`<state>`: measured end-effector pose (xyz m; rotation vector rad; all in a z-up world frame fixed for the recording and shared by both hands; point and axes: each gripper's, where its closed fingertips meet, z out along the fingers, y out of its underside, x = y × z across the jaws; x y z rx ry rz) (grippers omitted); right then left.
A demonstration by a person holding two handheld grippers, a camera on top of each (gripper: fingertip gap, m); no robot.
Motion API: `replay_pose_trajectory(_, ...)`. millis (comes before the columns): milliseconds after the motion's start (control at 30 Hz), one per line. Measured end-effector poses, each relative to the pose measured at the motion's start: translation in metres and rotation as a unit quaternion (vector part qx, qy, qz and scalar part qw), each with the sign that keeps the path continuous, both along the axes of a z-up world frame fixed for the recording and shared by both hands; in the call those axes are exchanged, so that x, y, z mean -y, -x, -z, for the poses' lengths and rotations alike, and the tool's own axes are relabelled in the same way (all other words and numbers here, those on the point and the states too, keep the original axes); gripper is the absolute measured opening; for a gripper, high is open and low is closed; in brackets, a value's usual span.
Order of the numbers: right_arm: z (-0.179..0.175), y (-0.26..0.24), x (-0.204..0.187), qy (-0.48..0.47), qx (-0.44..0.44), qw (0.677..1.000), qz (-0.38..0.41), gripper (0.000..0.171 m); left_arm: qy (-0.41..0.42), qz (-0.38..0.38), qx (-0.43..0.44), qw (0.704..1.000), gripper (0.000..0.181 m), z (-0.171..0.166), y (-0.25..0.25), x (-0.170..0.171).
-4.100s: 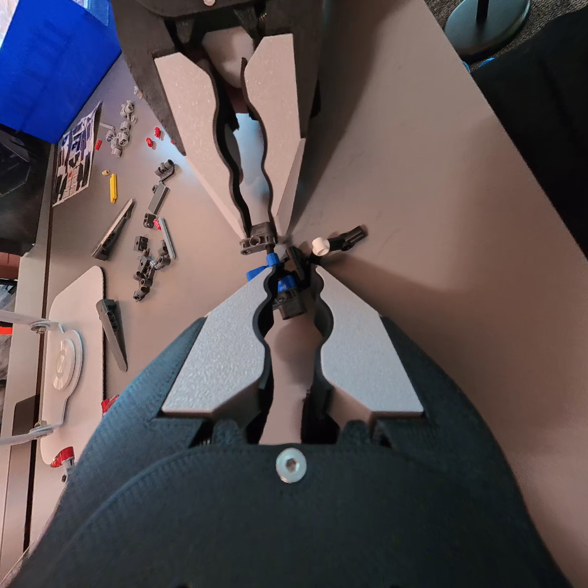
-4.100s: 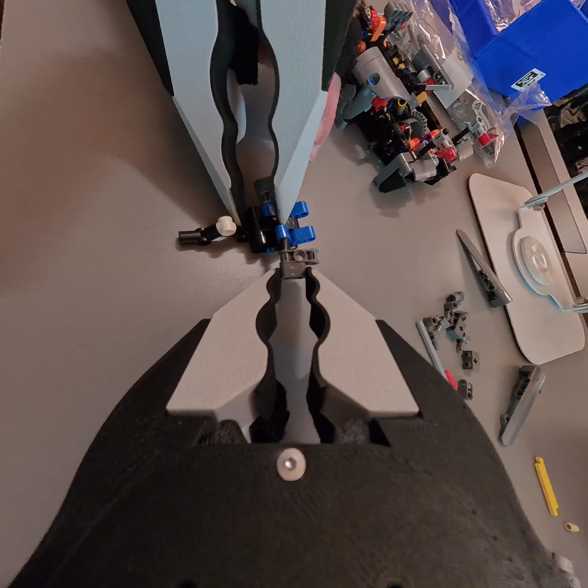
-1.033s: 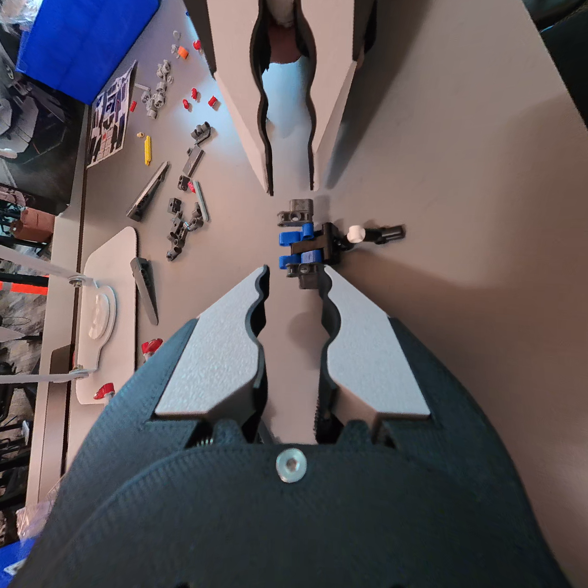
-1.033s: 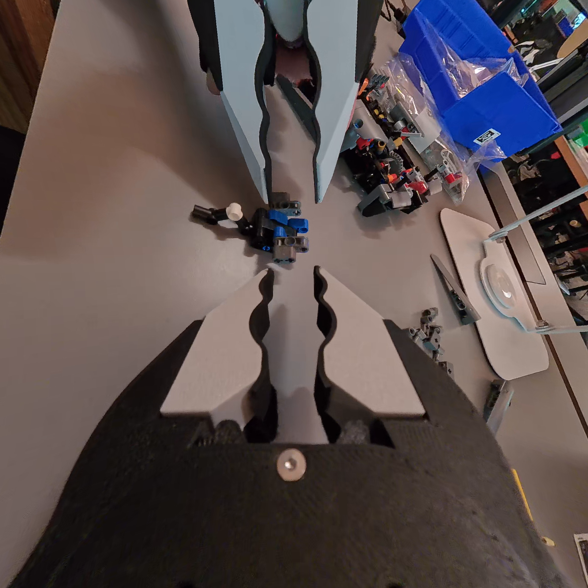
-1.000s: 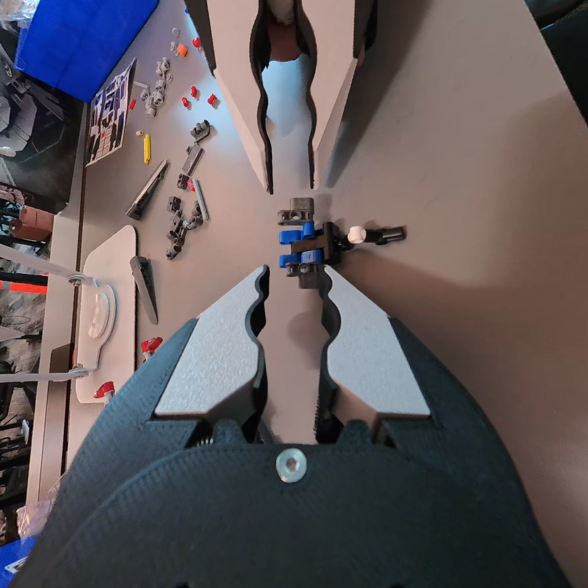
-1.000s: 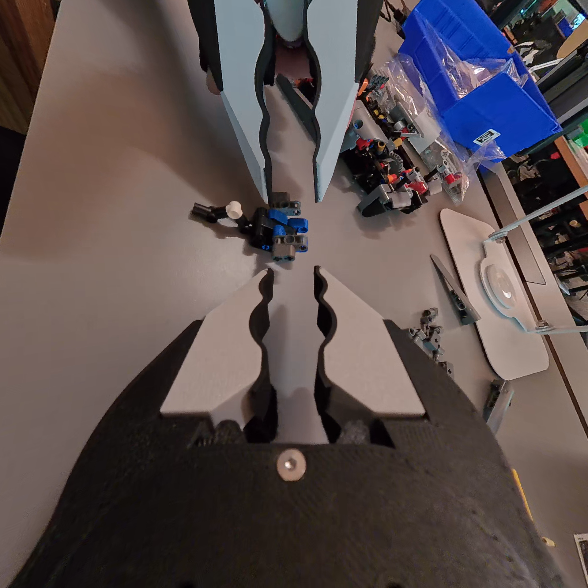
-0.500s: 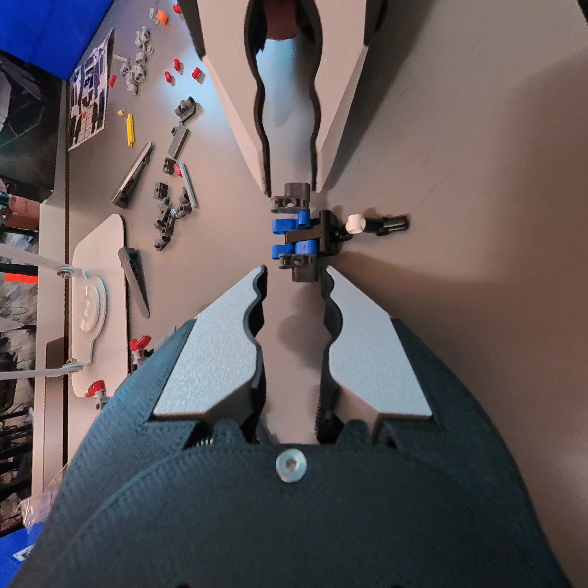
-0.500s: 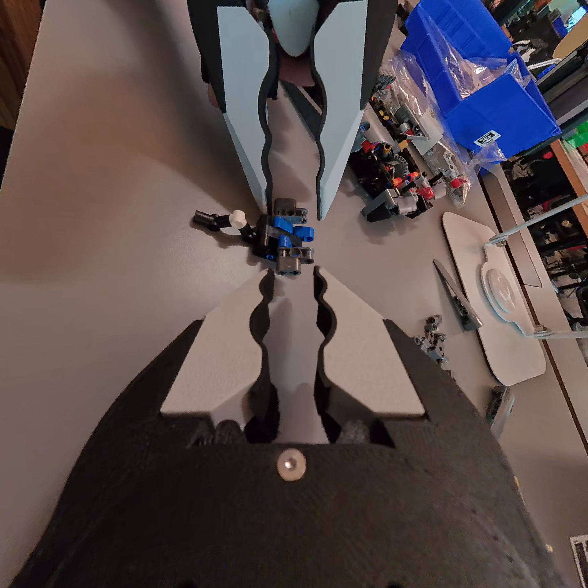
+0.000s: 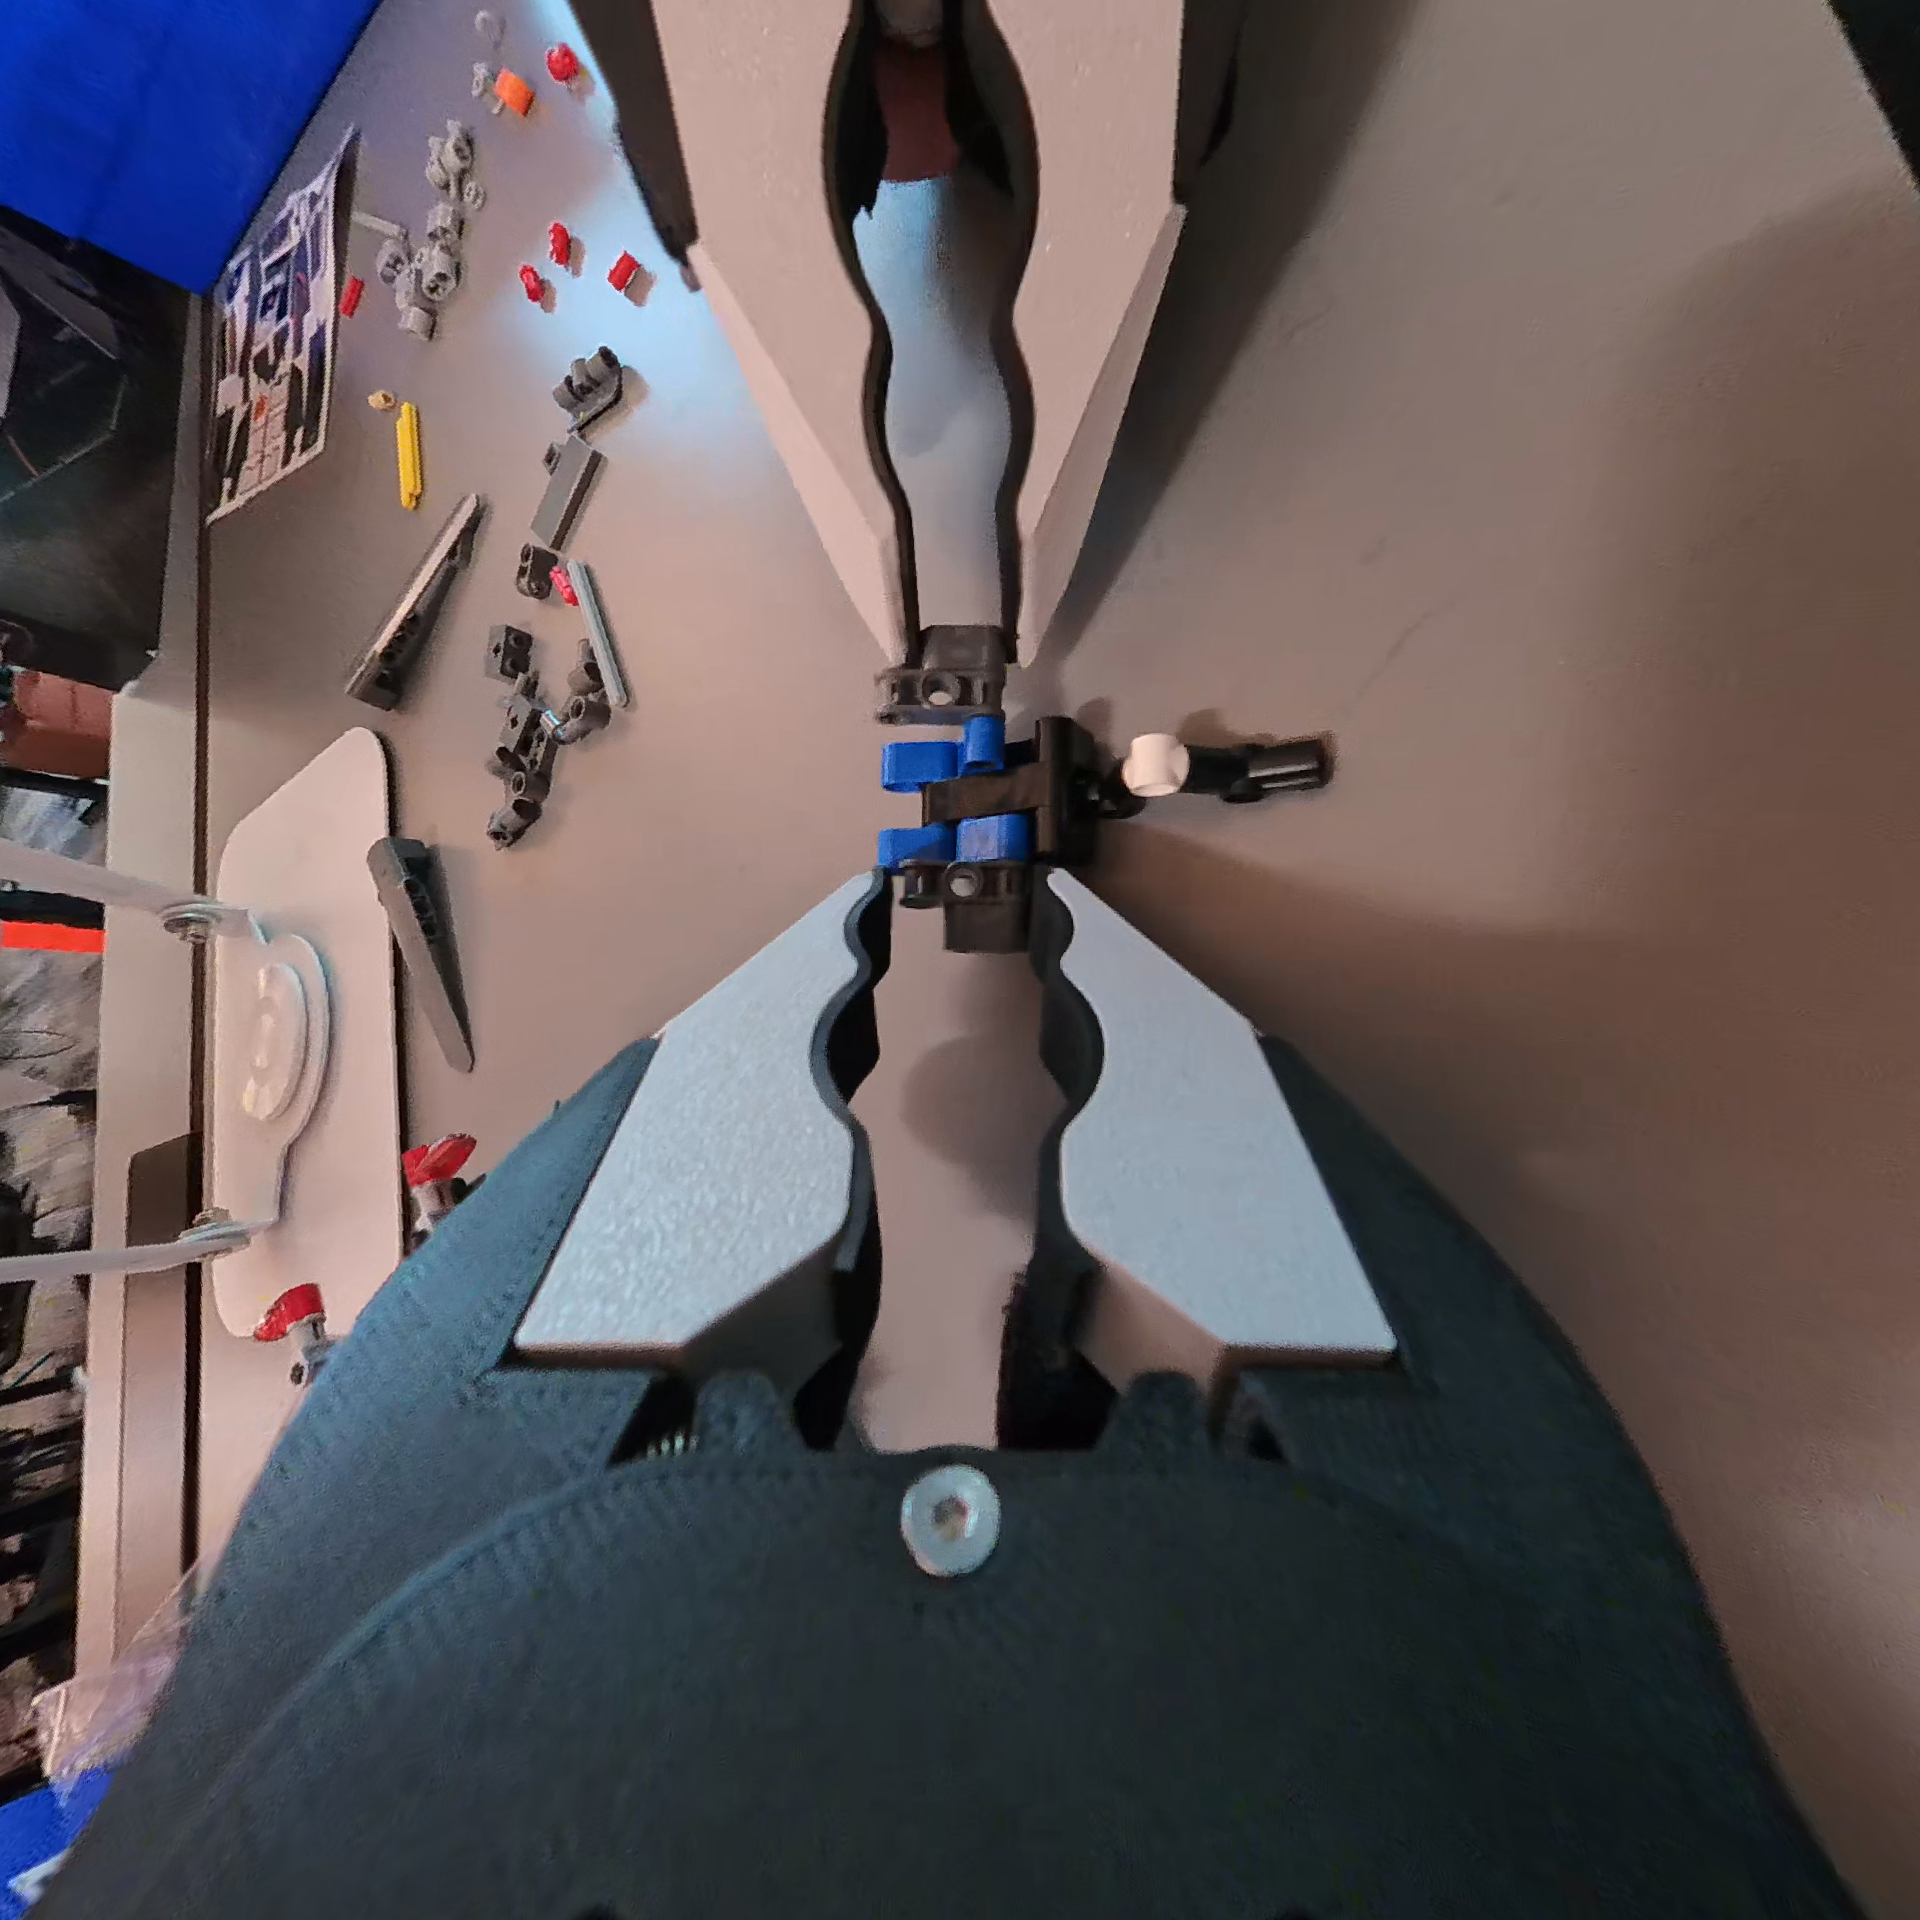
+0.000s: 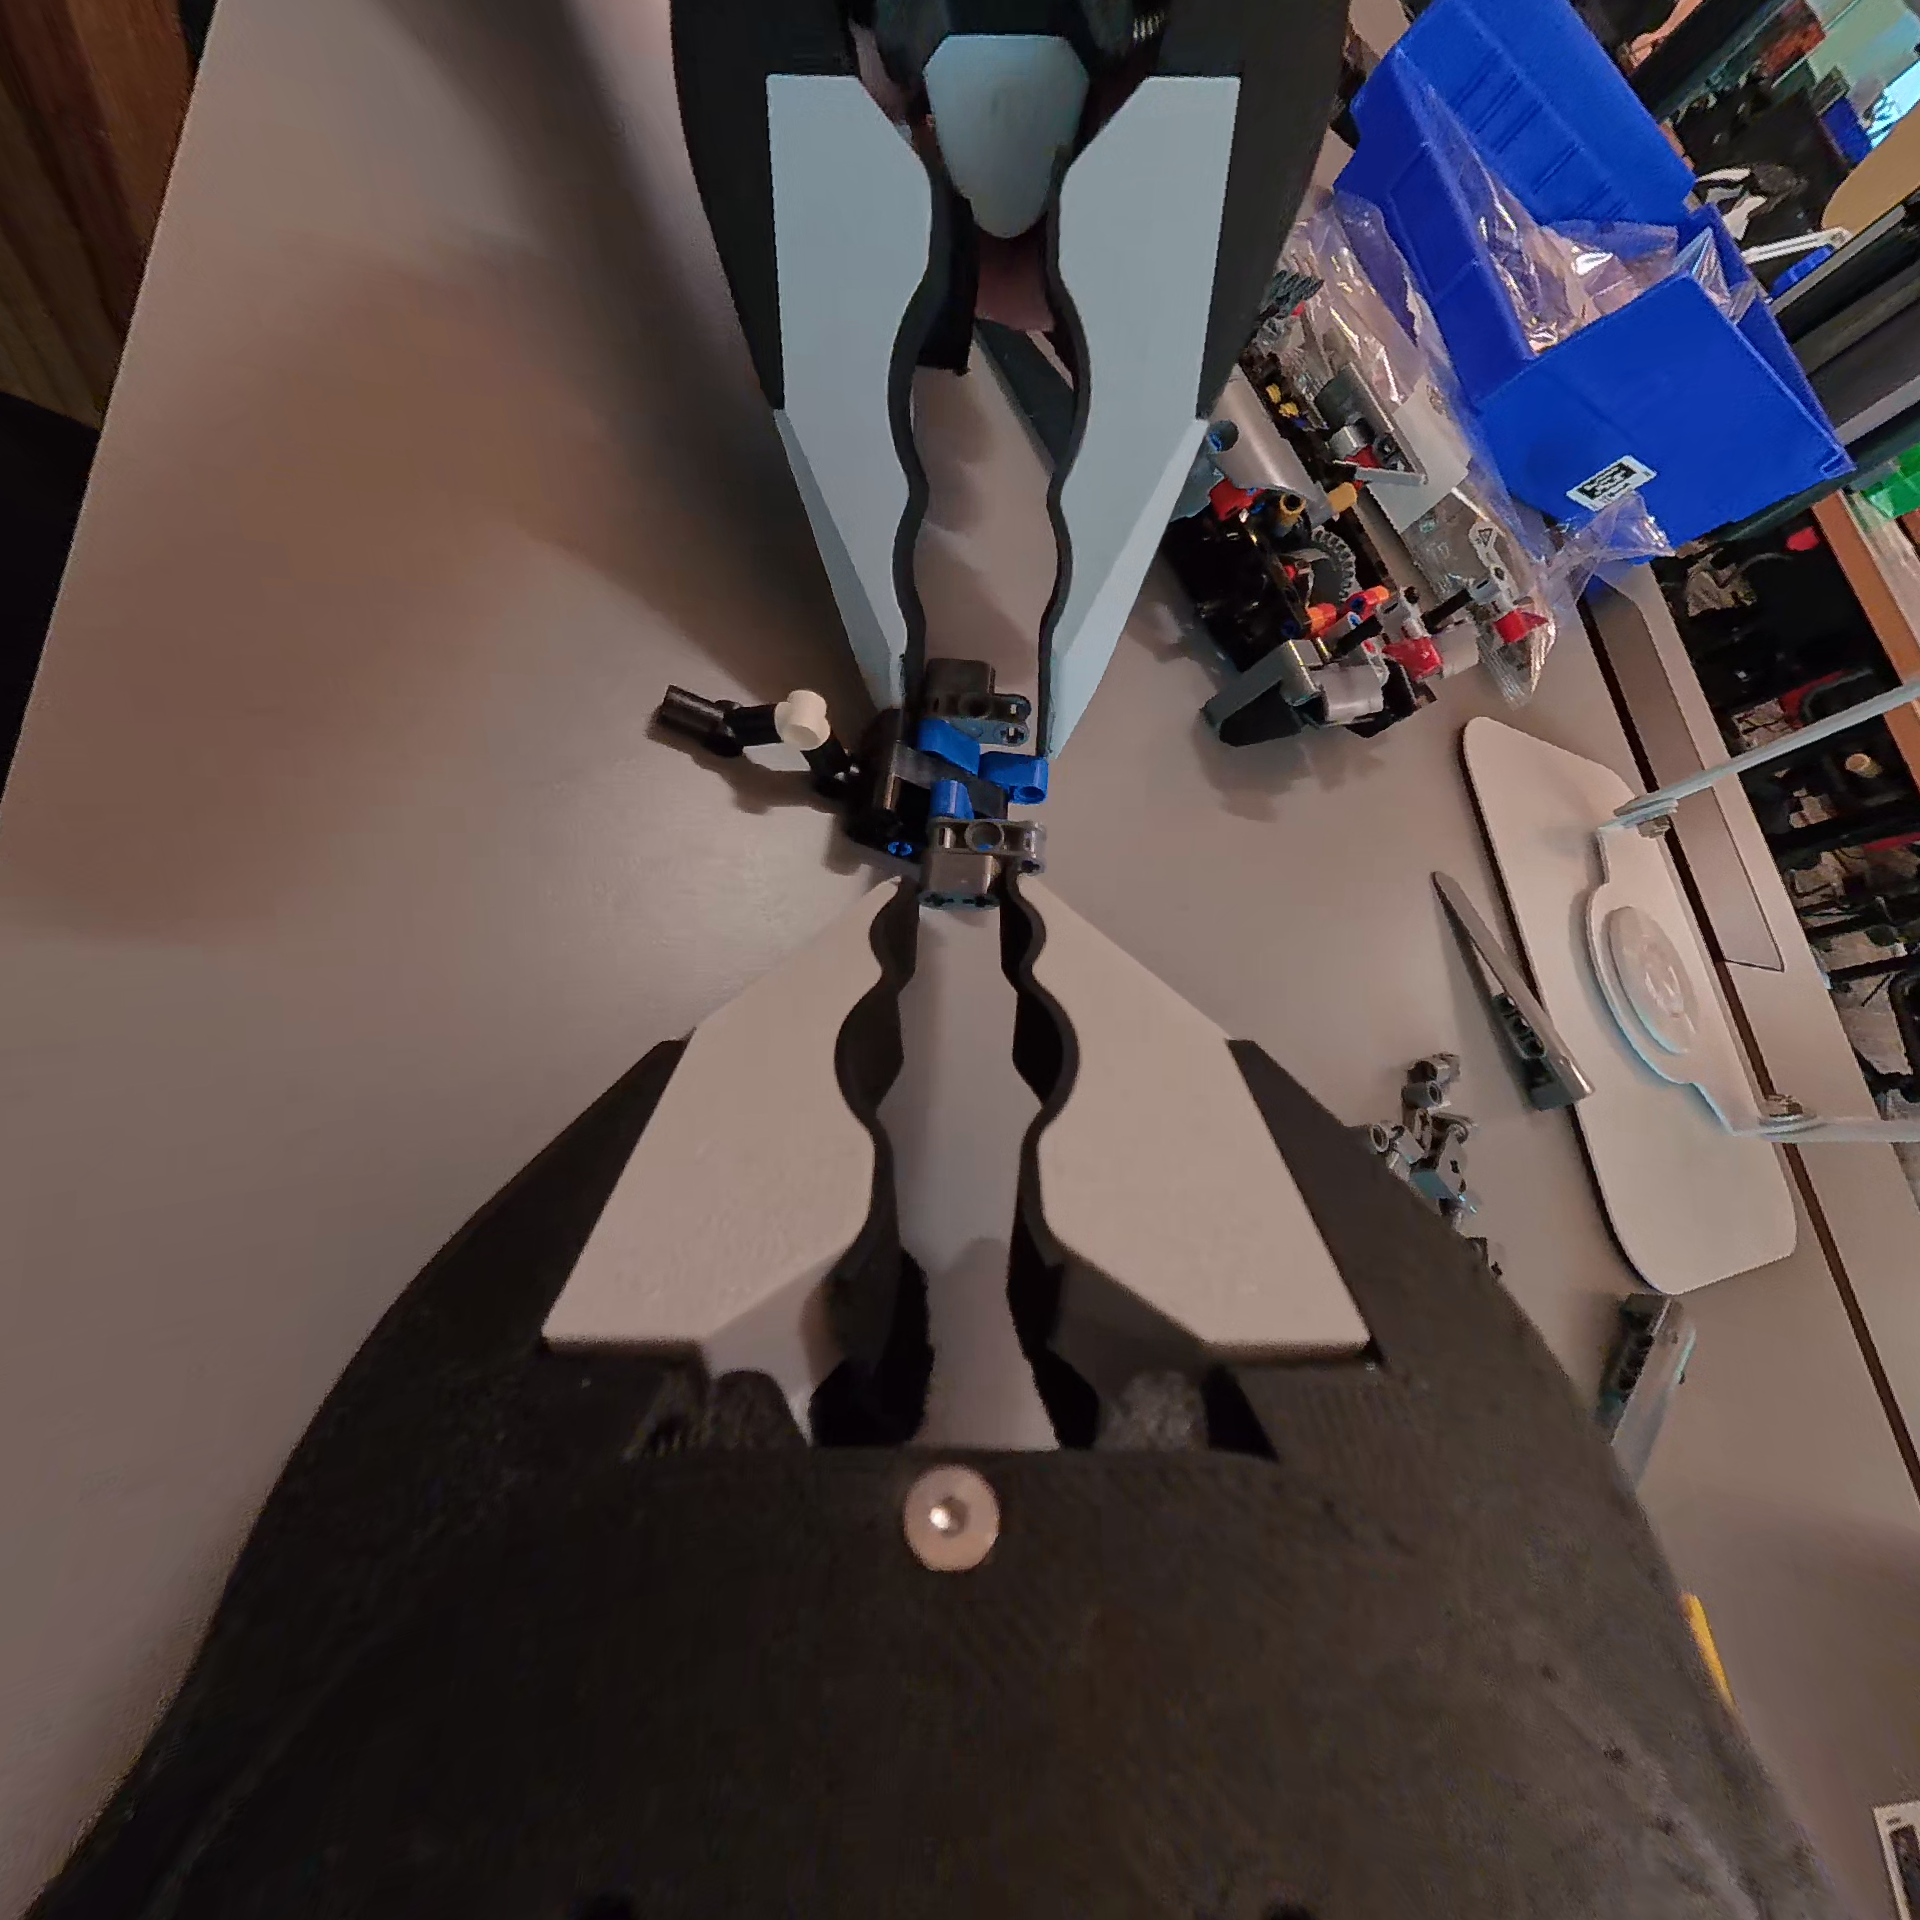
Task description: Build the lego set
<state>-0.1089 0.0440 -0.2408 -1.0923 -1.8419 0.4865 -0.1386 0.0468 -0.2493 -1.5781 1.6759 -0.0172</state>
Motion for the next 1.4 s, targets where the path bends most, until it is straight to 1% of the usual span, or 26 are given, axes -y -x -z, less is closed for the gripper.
replay_pose_trajectory(167, 0.0, -0.001, 0.002, -0.009, 0.0, 1.0, -0.008, 0.012, 0.027, -0.009, 0.013, 0.999, 0.022, 0.001, 0.0, 0.001)
replay_pose_trajectory(700, 0.0, -0.001, 0.005, -0.061, 0.002, 0.998, -0.022, 0.012, 0.06, -0.012, 0.028, 0.998, 0.022, 0.002, 0.0, 0.003)
replay_pose_trajectory(800, 0.001, 0.0, 0.005, -0.062, 0.001, 0.998, -0.018, 0.013, 0.054, -0.012, 0.026, 0.998, 0.024, 0.001, 0.001, 0.003)
replay_pose_trajectory(933, 0.005, 0.0, 0.002, -0.068, 0.012, 0.998, -0.011, 0.014, 0.037, -0.012, 0.036, 0.999, 0.028, -0.013, 0.003, 0.005)
replay_pose_trajectory(1033, 0.004, 0.0, 0.003, -0.054, 0.008, 0.998, -0.012, 0.013, 0.028, -0.005, 0.04, 0.999, 0.024, -0.019, 0.0, 0.009)
replay_pose_trajectory(1167, 0.001, 0.001, 0.005, -0.041, -0.002, 0.999, -0.016, 0.013, 0.021, -0.006, 0.021, 1.0, 0.016, -0.012, 0.0, 0.009)
replay_pose_trajectory(1400, -0.003, 0.0, 0.004, -0.036, -0.007, 0.999, -0.012, 0.013, 0.014, -0.005, 0.027, 1.0, 0.018, -0.017, 0.001, 0.009)
